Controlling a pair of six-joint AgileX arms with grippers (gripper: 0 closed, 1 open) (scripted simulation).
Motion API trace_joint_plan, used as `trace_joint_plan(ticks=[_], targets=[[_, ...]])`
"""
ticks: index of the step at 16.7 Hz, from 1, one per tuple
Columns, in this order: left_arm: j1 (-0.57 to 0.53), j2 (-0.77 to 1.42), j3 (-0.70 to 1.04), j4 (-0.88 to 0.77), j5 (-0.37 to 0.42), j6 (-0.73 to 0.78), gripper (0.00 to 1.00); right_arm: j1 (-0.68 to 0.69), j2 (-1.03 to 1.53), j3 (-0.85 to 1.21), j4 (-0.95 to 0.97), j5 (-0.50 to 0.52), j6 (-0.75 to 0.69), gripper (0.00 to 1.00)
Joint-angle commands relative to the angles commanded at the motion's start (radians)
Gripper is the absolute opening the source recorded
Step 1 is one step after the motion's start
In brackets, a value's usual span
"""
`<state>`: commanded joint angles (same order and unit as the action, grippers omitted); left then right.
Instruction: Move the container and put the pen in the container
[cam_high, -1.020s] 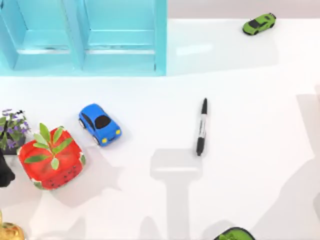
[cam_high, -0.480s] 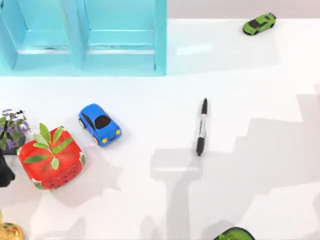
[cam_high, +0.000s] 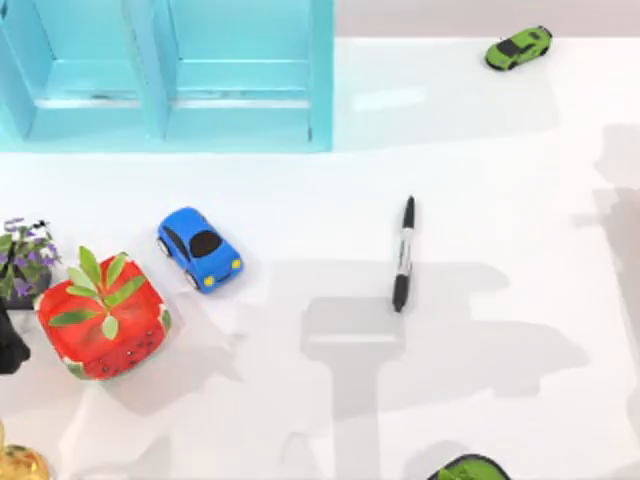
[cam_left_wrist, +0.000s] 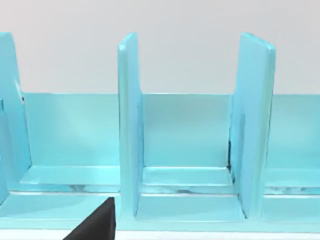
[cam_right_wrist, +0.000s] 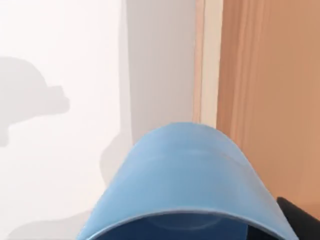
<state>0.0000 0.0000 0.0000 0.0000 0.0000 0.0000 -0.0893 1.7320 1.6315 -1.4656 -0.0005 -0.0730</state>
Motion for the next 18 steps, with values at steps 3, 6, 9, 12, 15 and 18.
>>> trace_joint_plan(ticks=[3,6,9,12,15,18], targets=[[0.0,0.0,0.0,0.0,0.0,0.0,1.0,-0.001,0.008,-0.003,0.005,-0.003,0.004,0.0],[0.0,0.0,0.0,0.0,0.0,0.0,1.0,0.066,0.064,0.006,0.059,-0.01,0.072,0.0],[0.0,0.0,0.0,0.0,0.0,0.0,1.0,0.187,0.16,0.017,0.16,-0.022,0.195,0.0],[0.0,0.0,0.0,0.0,0.0,0.0,1.0,0.319,0.25,0.023,0.268,-0.033,0.322,0.0],[0.0,0.0,0.0,0.0,0.0,0.0,1.0,0.372,0.292,0.026,0.32,-0.041,0.375,0.0],[0.0,0.0,0.0,0.0,0.0,0.0,1.0,0.369,0.291,0.023,0.318,-0.043,0.376,0.0]])
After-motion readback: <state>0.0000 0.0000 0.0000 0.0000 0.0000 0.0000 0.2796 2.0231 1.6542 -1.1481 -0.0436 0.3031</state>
